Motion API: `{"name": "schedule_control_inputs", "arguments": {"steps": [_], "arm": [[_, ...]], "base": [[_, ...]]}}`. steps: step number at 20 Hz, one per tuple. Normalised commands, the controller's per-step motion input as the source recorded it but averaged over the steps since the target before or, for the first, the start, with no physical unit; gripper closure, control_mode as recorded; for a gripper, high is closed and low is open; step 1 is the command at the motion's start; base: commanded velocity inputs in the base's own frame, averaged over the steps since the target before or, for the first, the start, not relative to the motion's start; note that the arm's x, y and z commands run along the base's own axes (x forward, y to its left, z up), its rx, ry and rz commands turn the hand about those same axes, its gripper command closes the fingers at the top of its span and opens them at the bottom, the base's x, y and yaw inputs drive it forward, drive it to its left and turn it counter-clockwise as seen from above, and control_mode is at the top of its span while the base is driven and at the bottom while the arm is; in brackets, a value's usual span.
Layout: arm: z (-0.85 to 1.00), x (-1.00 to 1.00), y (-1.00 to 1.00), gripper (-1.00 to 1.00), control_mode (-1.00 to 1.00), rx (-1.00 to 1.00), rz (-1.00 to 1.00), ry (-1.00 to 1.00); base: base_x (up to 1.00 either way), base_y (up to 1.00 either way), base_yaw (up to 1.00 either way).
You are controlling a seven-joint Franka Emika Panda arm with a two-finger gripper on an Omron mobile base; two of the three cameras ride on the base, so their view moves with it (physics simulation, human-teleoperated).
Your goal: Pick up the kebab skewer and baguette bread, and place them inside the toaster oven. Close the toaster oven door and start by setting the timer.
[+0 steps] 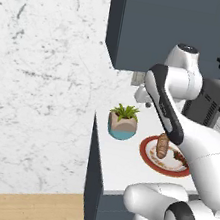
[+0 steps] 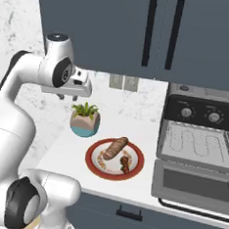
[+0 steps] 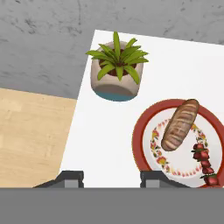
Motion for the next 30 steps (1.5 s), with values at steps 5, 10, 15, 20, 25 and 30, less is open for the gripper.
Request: {"name": "schedule_control_inputs", "arguments": {"steps": [5, 10, 15, 20, 25, 30], "arm": [[-0.20, -0.36, -0.46, -1.00, -1.00, 0.08, 0.00, -0.04], [-0.12, -0.55, -1.00, -1.00, -1.00, 0.16, 0.11, -0.04], [0.00, -0.51, -1.00, -1.00, -1.00, 0.03, 0.42, -0.20], [-0.04, -0.42, -1.00, -1.00, -1.00, 0.00, 0.50, -0.37], [-0.03, -0.19, -1.00, -1.00, -1.00, 0.00, 0.27, -0.43], [-0.16, 0.00, -1.00, -1.00, -1.00, 0.00, 0.20, -0.29]], "base": [[0.00, 0.00, 0.00], [0.00, 0.00, 0.00], [0.00, 0.00, 0.00], [0.00, 0.00, 0.00], [0.00, 0.00, 0.00], [0.00, 0.00, 0.00]]}}
